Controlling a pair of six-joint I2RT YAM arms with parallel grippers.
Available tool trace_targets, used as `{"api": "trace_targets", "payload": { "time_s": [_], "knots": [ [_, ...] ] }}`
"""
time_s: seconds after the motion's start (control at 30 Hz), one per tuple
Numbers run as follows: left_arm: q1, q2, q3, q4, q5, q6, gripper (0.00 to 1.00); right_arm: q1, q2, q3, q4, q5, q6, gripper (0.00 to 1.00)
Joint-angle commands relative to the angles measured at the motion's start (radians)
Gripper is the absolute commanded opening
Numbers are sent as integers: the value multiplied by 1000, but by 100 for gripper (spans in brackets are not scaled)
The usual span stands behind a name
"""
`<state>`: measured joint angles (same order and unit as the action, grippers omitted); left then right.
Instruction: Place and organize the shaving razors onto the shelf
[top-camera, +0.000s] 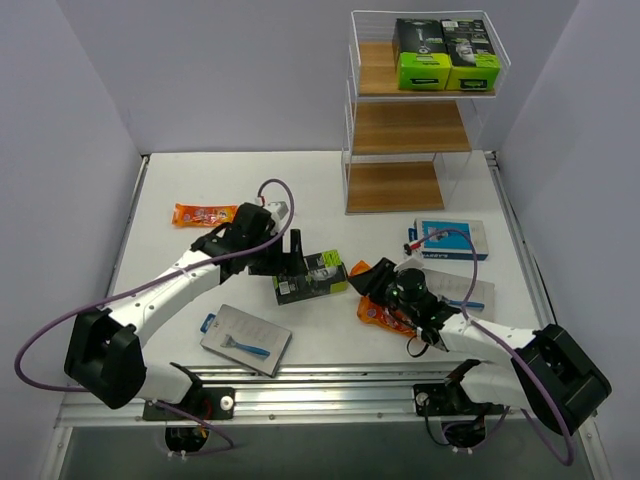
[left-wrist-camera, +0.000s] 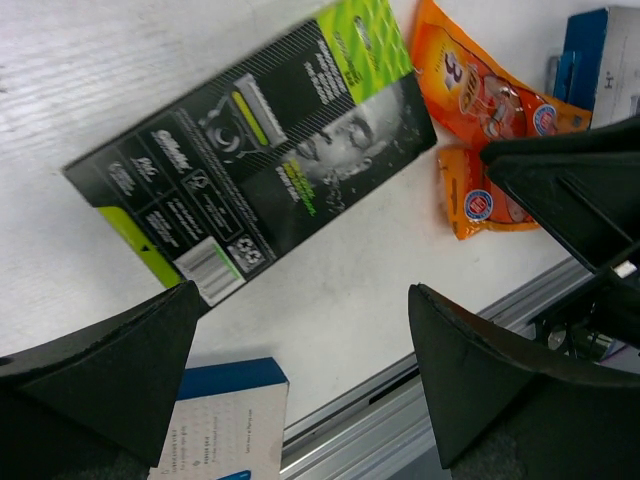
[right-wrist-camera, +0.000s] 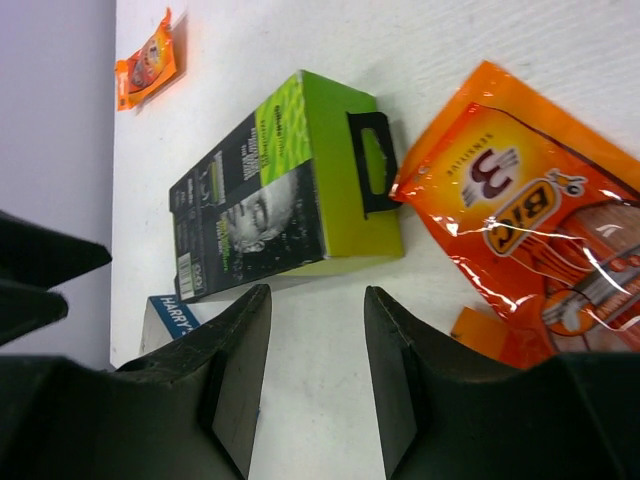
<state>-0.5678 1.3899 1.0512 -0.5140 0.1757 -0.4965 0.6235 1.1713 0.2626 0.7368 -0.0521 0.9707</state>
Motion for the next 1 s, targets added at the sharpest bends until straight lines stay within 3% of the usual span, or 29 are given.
{"api": "trace_targets", "payload": {
  "time_s": [0.0, 0.47, 0.63, 0.97],
  "knots": [
    [-50, -14, -11, 49, -10, -34, 95, -19, -13, -22, 10, 37, 29, 39],
    [-168, 18, -95, 175, 53, -172, 95, -104, 47, -56, 137, -32, 42, 45],
    [-182, 57, -177, 297, 84, -234, 95, -107, 71, -22, 141, -60, 17, 46],
    [-178, 106, -168, 315, -50, -139, 95, -105, 131, -11, 194, -78, 28, 47]
  ]
}}
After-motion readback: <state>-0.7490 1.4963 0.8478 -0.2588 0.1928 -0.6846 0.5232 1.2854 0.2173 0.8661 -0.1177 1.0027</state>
